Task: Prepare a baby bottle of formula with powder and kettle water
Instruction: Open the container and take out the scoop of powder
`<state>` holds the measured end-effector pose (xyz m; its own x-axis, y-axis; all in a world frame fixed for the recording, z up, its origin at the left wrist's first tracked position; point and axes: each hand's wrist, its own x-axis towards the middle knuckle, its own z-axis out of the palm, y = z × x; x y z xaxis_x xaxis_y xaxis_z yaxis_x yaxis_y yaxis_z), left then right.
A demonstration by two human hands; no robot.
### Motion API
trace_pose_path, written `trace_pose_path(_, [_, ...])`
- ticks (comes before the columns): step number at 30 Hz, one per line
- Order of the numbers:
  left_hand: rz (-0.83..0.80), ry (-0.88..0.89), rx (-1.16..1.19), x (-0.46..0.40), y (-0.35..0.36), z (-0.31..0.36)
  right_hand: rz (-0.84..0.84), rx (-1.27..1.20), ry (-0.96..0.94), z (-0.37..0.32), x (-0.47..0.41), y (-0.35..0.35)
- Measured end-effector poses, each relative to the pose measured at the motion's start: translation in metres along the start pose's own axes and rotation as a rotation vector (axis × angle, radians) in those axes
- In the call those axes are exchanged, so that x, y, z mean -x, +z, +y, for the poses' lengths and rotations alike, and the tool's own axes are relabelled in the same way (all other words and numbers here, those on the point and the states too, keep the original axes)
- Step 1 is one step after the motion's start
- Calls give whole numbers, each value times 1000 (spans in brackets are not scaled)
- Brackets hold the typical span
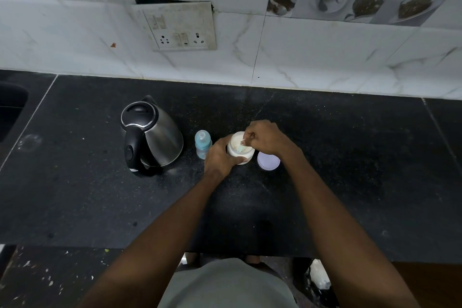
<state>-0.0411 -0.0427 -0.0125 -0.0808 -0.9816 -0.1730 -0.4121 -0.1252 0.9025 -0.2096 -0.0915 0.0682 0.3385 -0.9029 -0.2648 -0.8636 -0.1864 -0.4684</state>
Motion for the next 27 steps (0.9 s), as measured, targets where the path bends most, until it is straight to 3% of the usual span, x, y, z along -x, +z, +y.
trace_pose_path(7, [-3, -11, -7, -2, 0, -3, 98, -173, 108, 3, -2, 2])
trace_pose_path(27, [16, -24, -64, 0, 0, -2, 500, -873, 651, 27, 21, 37])
